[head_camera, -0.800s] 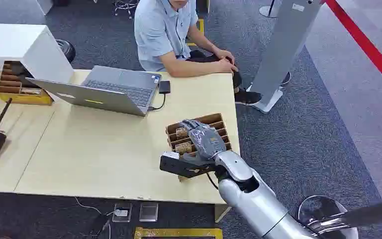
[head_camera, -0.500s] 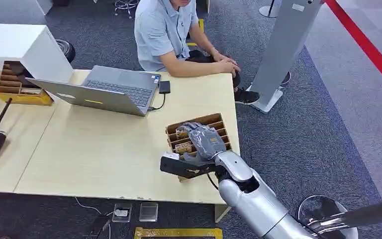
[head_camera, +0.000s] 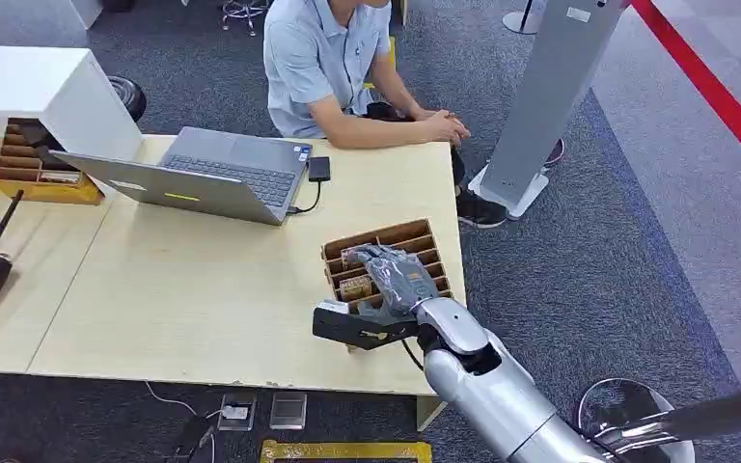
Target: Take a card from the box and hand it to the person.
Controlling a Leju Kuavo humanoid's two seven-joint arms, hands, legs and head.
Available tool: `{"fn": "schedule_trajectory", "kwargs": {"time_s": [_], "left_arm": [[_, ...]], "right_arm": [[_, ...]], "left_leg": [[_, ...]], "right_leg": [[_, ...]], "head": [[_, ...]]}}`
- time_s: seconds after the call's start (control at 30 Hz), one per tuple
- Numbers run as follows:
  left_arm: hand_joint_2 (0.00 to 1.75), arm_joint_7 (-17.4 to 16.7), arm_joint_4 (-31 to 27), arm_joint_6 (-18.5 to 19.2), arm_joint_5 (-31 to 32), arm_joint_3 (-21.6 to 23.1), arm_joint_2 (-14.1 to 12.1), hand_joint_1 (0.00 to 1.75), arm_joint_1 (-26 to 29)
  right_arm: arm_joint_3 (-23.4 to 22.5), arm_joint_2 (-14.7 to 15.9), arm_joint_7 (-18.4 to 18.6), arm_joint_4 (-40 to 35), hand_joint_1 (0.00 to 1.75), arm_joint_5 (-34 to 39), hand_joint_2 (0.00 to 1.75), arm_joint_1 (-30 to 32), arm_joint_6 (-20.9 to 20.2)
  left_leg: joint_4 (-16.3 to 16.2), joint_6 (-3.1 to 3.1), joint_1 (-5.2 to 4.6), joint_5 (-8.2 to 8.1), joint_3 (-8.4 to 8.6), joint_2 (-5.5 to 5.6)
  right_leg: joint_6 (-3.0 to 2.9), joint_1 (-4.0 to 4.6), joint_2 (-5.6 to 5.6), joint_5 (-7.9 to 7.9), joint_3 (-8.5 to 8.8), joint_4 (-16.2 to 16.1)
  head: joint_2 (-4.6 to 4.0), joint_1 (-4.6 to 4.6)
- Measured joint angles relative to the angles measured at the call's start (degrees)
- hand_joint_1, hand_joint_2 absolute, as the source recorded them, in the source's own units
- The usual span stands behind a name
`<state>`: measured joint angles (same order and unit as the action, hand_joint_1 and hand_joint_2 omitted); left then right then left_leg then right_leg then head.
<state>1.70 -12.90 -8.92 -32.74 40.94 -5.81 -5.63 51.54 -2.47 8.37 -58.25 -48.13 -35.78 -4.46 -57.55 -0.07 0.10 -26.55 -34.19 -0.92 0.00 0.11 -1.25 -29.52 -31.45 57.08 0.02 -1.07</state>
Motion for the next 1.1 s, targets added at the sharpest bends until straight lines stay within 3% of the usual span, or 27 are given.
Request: {"fn": "schedule_trajectory", "kwargs": {"time_s": [0.43, 0.73, 1.1], "left_arm": [[0.0, -0.35, 0.0, -0.17, -0.22, 0.02, 0.0, 0.0, -0.02], [0.0, -0.35, 0.0, -0.2, -0.66, 0.02, 0.0, 0.0, -0.02], [0.0, -0.35, 0.0, -0.2, -0.72, 0.02, 0.0, 0.0, -0.03]], "right_arm": [[0.07, -0.48, -0.13, 1.95, 0.68, 0.0, 1.75, 0.0, 0.04], [0.09, -0.63, -0.15, 2.58, 0.91, 0.0, 1.75, -0.05, 0.22], [0.09, -0.79, -0.2, 3.12, 1.05, 0.04, 1.75, -0.07, 0.26]], "left_leg": [[0.0, 0.0, 0.0, 0.0, 0.0, 0.0], [0.0, 0.0, 0.0, 0.0, 0.0, 0.0], [0.0, 0.0, 0.0, 0.0, 0.0, 0.0]], "right_leg": [[0.0, 0.0, 0.0, 0.0, 0.0, 0.0], [0.0, 0.0, 0.0, 0.0, 0.01, 0.0], [0.0, 0.0, 0.0, 0.0, 0.0, 0.0]], "head": [[0.0, 0.02], [0.0, 0.02], [0.0, 0.02]]}}
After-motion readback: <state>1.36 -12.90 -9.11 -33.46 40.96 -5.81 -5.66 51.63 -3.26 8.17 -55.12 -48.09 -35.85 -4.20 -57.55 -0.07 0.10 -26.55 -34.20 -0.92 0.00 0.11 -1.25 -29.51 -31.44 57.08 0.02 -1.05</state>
